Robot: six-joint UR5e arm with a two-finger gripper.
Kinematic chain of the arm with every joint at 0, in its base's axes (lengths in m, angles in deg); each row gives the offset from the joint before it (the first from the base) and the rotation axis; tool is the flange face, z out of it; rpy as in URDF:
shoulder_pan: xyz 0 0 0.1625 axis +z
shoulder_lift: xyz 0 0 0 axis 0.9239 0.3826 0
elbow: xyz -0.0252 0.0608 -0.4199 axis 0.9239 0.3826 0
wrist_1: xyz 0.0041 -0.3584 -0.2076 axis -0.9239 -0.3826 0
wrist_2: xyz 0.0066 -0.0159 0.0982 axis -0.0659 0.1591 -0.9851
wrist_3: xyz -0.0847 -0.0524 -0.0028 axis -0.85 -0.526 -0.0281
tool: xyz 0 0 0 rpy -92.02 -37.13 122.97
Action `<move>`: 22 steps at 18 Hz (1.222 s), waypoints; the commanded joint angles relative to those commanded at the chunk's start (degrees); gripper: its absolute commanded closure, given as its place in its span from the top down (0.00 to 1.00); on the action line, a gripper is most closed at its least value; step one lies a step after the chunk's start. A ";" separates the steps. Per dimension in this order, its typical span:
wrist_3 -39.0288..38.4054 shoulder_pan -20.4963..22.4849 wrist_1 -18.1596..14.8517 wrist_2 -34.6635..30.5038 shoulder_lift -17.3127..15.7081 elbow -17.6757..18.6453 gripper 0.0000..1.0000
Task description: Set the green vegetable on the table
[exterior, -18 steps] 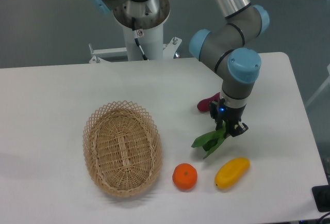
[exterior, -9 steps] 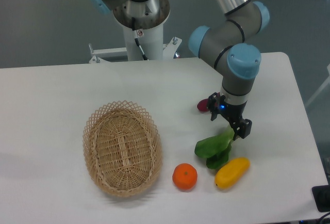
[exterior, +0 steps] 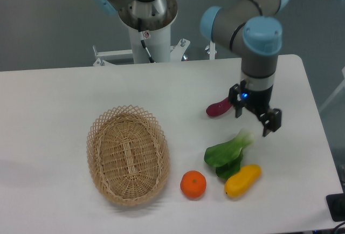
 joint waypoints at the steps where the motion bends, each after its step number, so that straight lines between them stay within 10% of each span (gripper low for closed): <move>1: 2.10 0.26 -1.41 0.00 0.00 -0.79 1.00; 8: 16.25 5.44 -7.13 0.00 -3.60 -0.18 1.00; 22: 22.43 9.93 -6.53 0.70 -4.75 -0.10 1.00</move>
